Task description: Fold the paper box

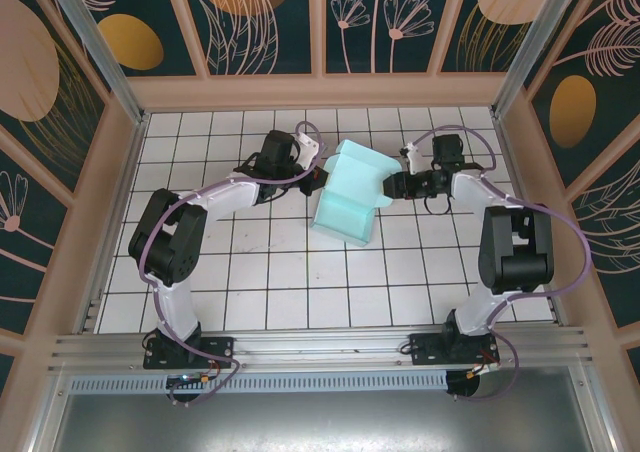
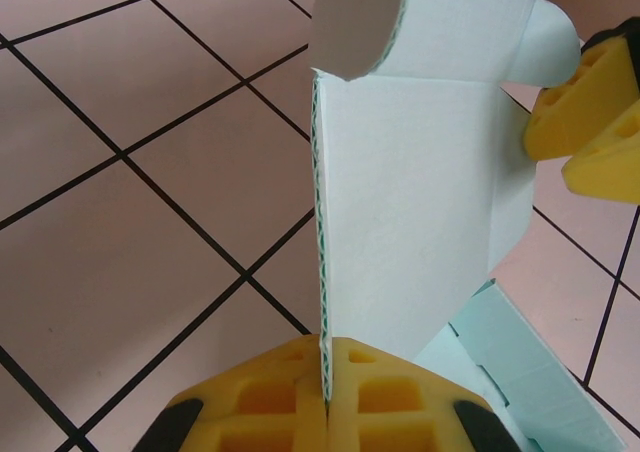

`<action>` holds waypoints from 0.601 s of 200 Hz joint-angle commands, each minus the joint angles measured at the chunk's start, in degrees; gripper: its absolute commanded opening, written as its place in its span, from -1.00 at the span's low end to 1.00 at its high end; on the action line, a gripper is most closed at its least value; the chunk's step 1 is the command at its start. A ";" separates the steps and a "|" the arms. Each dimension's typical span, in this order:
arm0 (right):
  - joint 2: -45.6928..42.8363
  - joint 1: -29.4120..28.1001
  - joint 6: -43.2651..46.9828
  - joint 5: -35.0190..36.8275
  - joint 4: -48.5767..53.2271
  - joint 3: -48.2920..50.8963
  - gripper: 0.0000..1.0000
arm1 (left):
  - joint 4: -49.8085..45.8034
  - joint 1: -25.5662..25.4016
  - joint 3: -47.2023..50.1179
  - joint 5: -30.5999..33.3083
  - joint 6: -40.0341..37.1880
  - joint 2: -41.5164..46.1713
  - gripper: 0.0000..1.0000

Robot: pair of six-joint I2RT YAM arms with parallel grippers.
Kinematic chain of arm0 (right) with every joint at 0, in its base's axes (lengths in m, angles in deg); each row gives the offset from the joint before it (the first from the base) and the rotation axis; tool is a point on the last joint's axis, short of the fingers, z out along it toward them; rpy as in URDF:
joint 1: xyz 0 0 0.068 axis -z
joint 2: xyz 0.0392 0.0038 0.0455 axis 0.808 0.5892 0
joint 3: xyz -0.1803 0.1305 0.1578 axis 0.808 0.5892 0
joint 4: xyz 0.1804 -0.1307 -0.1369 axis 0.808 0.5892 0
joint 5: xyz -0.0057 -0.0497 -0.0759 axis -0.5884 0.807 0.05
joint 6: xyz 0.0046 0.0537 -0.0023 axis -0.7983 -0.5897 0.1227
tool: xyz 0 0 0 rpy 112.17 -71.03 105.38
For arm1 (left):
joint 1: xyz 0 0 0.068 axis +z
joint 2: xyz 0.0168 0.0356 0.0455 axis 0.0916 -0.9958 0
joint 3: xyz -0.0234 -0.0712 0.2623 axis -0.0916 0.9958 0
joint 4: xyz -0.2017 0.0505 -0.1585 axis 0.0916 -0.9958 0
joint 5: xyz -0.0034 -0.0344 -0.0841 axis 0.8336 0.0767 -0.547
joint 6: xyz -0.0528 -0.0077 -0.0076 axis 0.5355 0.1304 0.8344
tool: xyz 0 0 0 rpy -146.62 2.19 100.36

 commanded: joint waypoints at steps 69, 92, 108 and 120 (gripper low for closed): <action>0.84 0.15 2.95 0.44 3.96 -4.05 -1.00 | 1.83 -0.03 0.71 0.37 -3.66 1.79 -0.99; -1.72 -0.40 1.50 1.26 0.75 -1.53 -1.00 | 3.61 -0.11 0.75 1.02 -2.14 1.51 -0.65; -3.92 -0.92 0.93 2.51 -2.02 0.50 -1.00 | 5.85 -0.04 1.61 1.78 -0.41 1.95 -0.25; -5.66 -1.04 1.02 3.31 -4.11 2.22 -1.00 | 7.49 -0.11 2.27 1.49 0.74 2.64 0.08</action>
